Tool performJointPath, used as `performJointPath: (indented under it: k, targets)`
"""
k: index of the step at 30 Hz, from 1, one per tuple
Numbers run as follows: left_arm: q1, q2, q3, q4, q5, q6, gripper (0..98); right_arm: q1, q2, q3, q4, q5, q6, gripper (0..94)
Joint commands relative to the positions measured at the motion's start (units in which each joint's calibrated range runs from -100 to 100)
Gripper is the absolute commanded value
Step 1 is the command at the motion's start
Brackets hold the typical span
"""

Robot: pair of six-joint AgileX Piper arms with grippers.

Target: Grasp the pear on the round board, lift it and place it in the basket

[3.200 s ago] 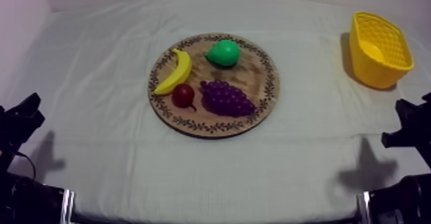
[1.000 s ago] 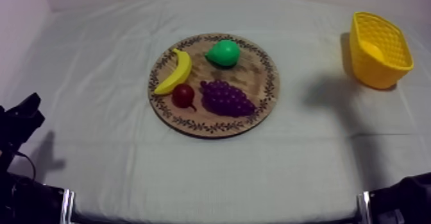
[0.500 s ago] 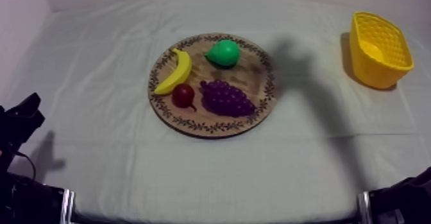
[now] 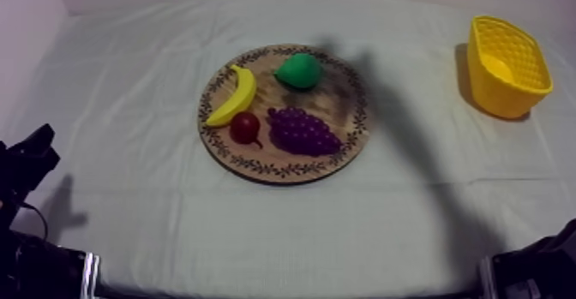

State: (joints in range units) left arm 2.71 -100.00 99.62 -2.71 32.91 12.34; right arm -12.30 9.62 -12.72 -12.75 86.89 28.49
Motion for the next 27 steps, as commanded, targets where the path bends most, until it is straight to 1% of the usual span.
performJointPath:
  k: [1, 7, 9, 11, 16, 27]
  targets:
    - [0.01, 0.0, 0.05, 0.0, -0.01, -0.01, 0.1, -0.28, 1.52, -0.65, 0.28, -0.21, 0.32, 48.2]
    - [0.01, 0.0, 0.05, 0.0, -0.01, -0.01, 0.1, -1.53, 5.25, -1.68, 2.43, -1.29, -0.15, 75.3]
    - [0.01, 0.0, 0.05, 0.0, -0.01, -0.01, 0.1, -2.01, 6.5, -1.72, 3.15, -1.76, -0.49, 81.5]
    - [0.01, 0.0, 0.05, 0.0, -0.01, -0.01, 0.1, -2.41, 7.63, -1.48, 3.73, -2.46, -0.63, 85.5]
    - [0.01, 0.0, 0.05, 0.0, -0.01, -0.01, 0.1, -3.23, 10.39, -0.59, 4.51, -4.3, -0.18, 89.2]
    - [0.01, 0.0, 0.05, 0.0, -0.01, -0.01, 0.1, -5.52, 19.43, -3.71, 4.62, -6.06, 0.08, 89.7]
